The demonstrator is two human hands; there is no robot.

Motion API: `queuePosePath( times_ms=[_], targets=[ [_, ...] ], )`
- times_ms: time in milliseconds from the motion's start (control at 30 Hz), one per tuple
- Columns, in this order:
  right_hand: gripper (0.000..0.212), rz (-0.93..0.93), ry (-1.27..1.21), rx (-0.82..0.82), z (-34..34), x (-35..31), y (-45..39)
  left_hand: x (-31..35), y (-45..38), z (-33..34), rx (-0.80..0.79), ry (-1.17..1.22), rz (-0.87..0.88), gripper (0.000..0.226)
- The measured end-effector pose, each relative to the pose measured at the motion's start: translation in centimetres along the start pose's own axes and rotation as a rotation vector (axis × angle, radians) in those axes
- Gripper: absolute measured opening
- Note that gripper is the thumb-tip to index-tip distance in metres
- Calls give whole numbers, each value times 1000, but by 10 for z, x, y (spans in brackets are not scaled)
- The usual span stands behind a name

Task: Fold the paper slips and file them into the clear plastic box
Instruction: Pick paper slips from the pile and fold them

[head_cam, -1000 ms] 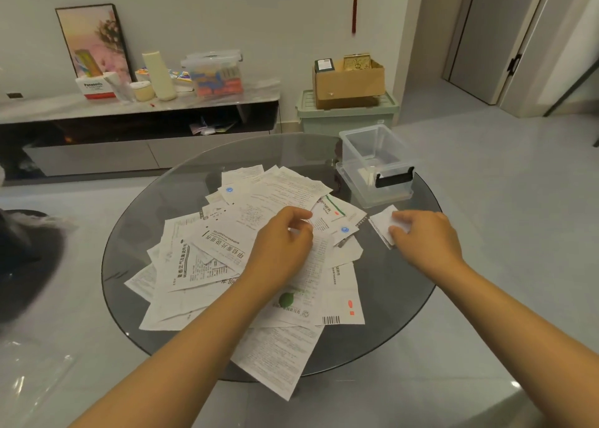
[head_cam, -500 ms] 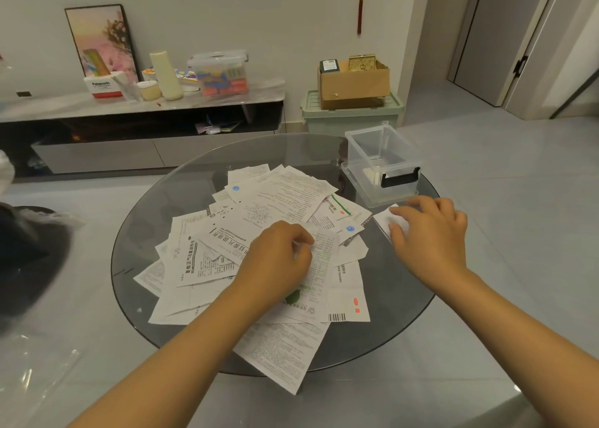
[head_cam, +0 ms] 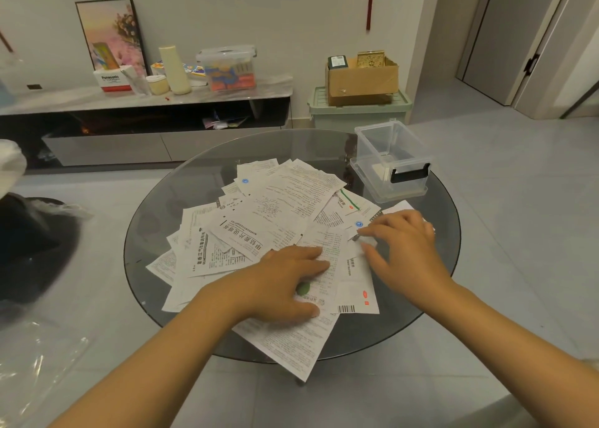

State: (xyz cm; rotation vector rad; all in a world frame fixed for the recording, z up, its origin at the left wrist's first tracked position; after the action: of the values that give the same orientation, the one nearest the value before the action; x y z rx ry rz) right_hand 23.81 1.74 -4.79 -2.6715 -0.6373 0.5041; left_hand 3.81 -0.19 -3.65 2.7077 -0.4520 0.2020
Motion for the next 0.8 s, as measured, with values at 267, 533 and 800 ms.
queuePosePath(
  times_ms=[267, 533, 800],
  targets=[
    [41, -266, -264, -226, 10, -16, 6, 6, 1, -2, 58, 80, 10, 61],
    [52, -290, -246, -271, 18, -20, 9, 5, 8, -6, -52, 194, -34, 71],
    [10, -205, -289, -261, 21, -28, 7, 2, 11, -2, -21, 139, -31, 64]
  ],
)
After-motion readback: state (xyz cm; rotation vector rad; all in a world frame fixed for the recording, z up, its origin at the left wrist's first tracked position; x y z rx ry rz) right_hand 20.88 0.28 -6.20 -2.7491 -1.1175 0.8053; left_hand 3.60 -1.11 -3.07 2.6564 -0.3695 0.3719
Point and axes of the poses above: each hand's wrist, its own y-axis away from the middle knuckle, its own z-axis out of the palm, x = y × z, the point moved 2 cm from there along -y, towards the middle knuckle, and after that the axes turned 12 degrees about -z, right-handed, at the moved point
